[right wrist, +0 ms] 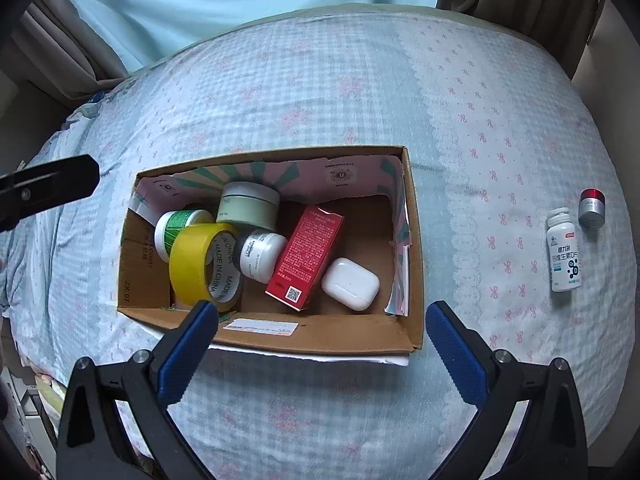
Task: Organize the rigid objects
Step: 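Lift both tools away from the box toward the vitamin bottle and red-lidded jar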
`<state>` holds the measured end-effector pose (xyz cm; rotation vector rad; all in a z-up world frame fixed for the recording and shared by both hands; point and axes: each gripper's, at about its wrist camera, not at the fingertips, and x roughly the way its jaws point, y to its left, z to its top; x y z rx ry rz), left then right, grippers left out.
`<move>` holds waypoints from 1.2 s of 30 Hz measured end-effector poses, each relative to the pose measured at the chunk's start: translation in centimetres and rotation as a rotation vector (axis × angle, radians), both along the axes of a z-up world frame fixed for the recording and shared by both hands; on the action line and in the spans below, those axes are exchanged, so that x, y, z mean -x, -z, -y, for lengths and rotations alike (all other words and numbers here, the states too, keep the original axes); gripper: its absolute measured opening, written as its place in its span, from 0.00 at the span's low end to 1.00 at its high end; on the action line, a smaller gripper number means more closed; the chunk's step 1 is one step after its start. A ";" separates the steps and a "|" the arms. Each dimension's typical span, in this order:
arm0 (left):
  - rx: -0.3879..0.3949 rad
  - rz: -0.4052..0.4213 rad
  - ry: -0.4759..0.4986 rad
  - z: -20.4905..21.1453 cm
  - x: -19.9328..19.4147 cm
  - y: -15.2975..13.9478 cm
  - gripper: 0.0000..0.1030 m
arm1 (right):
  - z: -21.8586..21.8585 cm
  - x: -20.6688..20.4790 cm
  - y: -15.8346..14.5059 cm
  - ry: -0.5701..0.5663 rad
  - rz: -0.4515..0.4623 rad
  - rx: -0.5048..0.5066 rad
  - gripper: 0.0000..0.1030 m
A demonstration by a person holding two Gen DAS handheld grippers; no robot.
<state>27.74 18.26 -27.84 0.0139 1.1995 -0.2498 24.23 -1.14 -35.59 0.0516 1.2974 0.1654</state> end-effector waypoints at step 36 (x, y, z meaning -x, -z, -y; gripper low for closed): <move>0.069 0.155 -0.162 23.2 12.4 -7.2 1.00 | 25.4 7.5 -16.4 0.169 0.267 0.061 1.00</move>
